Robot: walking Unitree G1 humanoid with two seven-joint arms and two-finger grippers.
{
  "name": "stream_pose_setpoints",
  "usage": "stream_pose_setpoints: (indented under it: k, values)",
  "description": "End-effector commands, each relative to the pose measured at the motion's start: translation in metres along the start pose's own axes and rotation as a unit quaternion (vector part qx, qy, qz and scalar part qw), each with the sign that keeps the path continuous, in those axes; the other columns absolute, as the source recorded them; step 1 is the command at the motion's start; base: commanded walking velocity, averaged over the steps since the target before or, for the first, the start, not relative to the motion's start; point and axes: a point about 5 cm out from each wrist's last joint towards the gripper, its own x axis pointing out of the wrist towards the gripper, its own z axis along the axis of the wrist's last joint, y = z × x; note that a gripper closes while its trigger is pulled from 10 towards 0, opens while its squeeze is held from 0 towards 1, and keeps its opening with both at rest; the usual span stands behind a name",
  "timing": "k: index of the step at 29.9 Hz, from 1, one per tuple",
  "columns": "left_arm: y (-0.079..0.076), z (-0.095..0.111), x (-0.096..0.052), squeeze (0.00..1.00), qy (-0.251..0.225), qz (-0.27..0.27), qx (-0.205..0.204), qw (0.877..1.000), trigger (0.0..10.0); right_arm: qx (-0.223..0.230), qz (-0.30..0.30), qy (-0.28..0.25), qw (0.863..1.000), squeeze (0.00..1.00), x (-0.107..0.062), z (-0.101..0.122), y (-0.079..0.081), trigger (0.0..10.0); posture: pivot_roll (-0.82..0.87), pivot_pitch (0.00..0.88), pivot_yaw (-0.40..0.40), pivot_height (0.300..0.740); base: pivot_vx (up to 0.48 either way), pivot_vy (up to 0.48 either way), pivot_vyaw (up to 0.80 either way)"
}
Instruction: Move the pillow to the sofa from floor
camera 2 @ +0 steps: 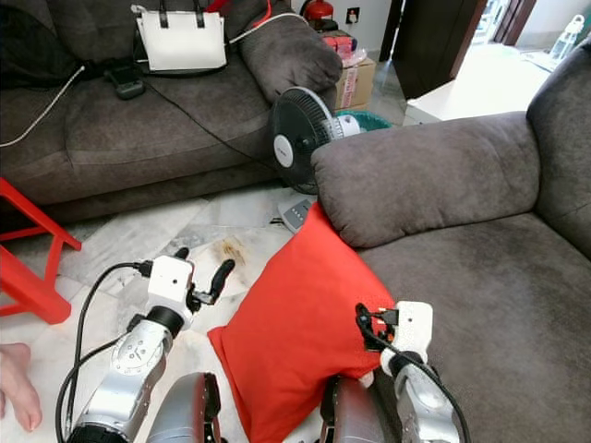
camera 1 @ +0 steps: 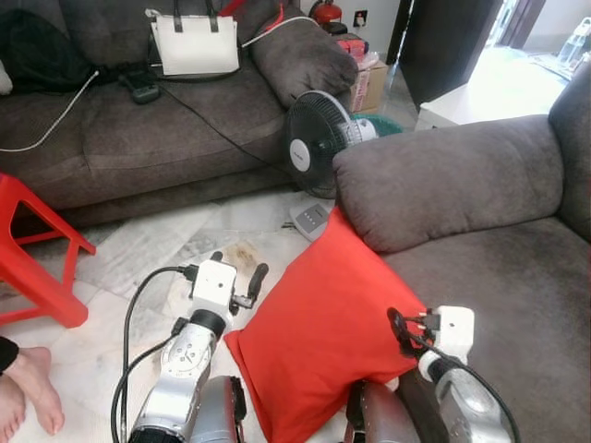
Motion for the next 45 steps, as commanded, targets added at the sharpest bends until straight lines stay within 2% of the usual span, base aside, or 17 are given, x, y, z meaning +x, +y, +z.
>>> stream_pose_setpoints:
  k: [1, 9, 14, 15, 20, 24, 35, 45]
  values:
    - [0.002, -0.002, -0.001, 0.0, 0.007, 0.004, -0.002, 1.0, 10.0, 0.001, -0.01, 0.004, 1.0, 0.0, 0.0, -0.002, -0.002, 10.0, 0.15, 0.047, -0.034, 0.594, 0.0, 0.0, 0.0]
    - [0.002, -0.002, -0.001, 0.0, 0.006, 0.006, -0.002, 1.0, 10.0, 0.006, -0.034, -0.014, 0.999, 0.0, 0.004, 0.004, -0.006, 10.0, 0.15, 0.052, -0.038, 0.594, 0.0, 0.0, 0.0]
    - [0.002, -0.002, -0.002, 0.0, 0.006, 0.006, -0.003, 1.0, 10.0, 0.001, -0.082, -0.031, 0.996, 0.0, 0.003, 0.011, -0.021, 10.0, 0.15, 0.056, -0.036, 0.594, 0.0, 0.0, 0.0]
    - [0.002, -0.001, -0.002, 0.0, 0.006, 0.006, -0.003, 1.0, 10.0, 0.0, -0.106, -0.031, 0.994, 0.0, 0.001, 0.012, -0.029, 10.0, 0.15, 0.057, -0.034, 0.594, 0.0, 0.0, 0.0]
    - [0.003, -0.001, -0.002, 0.0, 0.006, 0.004, 0.0, 1.0, 10.0, -0.017, -0.133, -0.021, 0.991, 0.0, -0.002, 0.012, -0.041, 10.0, 0.15, 0.061, -0.032, 0.594, 0.0, 0.0, 0.0]
    - [0.002, -0.002, -0.002, 0.0, 0.008, 0.002, 0.0, 1.0, 10.0, -0.019, -0.134, -0.016, 0.991, 0.0, -0.001, 0.011, -0.041, 10.0, 0.15, 0.06, -0.032, 0.594, 0.0, 0.0, 0.0]
    - [0.001, -0.004, -0.001, 0.0, 0.016, -0.003, 0.001, 1.0, 10.0, -0.012, -0.065, 0.017, 0.998, 0.0, 0.007, 0.006, -0.023, 10.0, 0.15, 0.066, -0.031, 0.594, 0.0, 0.0, 0.0]
    - [0.0, -0.005, -0.002, 0.0, 0.021, -0.005, 0.0, 1.0, 10.0, -0.021, -0.062, 0.03, 0.997, 0.0, 0.009, 0.004, -0.018, 10.0, 0.16, 0.074, -0.034, 0.594, 0.0, 0.0, 0.0]
